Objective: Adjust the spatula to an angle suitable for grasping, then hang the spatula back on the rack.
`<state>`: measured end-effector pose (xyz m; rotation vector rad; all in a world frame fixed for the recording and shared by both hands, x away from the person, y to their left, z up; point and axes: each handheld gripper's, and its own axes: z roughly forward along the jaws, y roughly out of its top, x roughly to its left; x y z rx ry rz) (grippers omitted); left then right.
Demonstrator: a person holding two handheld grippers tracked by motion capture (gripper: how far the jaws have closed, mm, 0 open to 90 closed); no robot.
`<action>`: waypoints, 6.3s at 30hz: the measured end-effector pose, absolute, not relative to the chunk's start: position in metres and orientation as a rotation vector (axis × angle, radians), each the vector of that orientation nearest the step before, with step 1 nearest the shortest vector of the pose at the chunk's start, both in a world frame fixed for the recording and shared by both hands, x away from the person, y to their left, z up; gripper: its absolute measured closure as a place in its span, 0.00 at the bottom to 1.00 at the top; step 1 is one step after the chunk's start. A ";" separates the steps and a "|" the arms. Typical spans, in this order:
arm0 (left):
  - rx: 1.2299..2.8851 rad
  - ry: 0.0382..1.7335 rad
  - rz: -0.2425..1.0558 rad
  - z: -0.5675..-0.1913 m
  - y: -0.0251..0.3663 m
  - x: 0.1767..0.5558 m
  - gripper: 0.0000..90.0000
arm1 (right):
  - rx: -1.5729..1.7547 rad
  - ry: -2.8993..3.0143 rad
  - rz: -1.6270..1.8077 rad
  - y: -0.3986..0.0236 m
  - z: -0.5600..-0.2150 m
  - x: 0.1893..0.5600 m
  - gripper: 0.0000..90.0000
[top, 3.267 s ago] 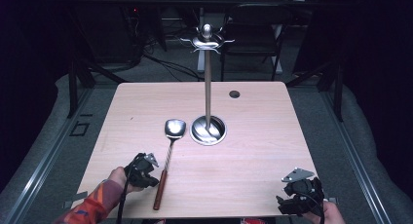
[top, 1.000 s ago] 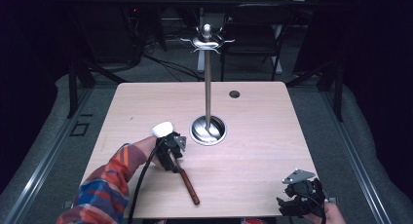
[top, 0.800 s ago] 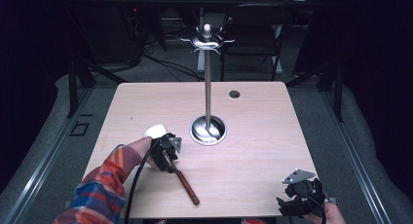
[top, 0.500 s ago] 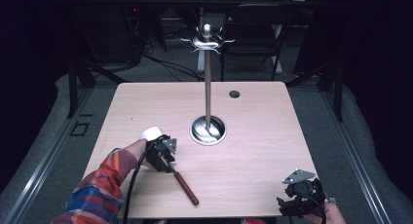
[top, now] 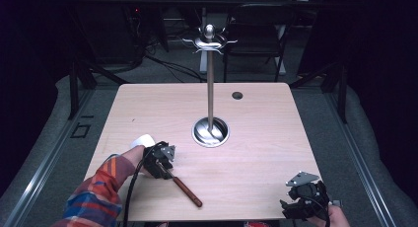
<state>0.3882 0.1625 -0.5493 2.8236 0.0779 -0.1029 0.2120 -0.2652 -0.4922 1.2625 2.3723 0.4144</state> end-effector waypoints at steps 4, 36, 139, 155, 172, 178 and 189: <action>2.816 0.113 -0.089 -0.549 0.164 0.387 0.68 | 1.263 2.371 0.415 -0.265 -0.492 0.212 0.17; 2.704 0.547 -0.007 -0.552 0.179 0.380 0.88 | 1.270 2.343 0.414 -0.264 -0.492 0.216 0.17; 1.919 0.691 0.744 -0.446 0.226 0.342 0.94 | 1.352 2.303 0.425 -0.271 -0.492 0.215 0.17; 1.855 0.701 0.739 -0.430 0.208 0.351 0.94 | 1.354 2.309 0.419 -0.271 -0.493 0.214 0.17; 1.853 0.709 0.707 -0.419 0.189 0.361 0.94 | 1.334 2.351 0.404 -0.270 -0.494 0.215 0.17; 1.842 0.738 0.691 -0.415 0.178 0.369 0.94 | 1.331 2.362 0.399 -0.270 -0.494 0.215 0.17; 1.807 0.753 0.676 -0.407 0.164 0.380 0.94 | 1.335 2.358 0.405 -0.270 -0.494 0.215 0.17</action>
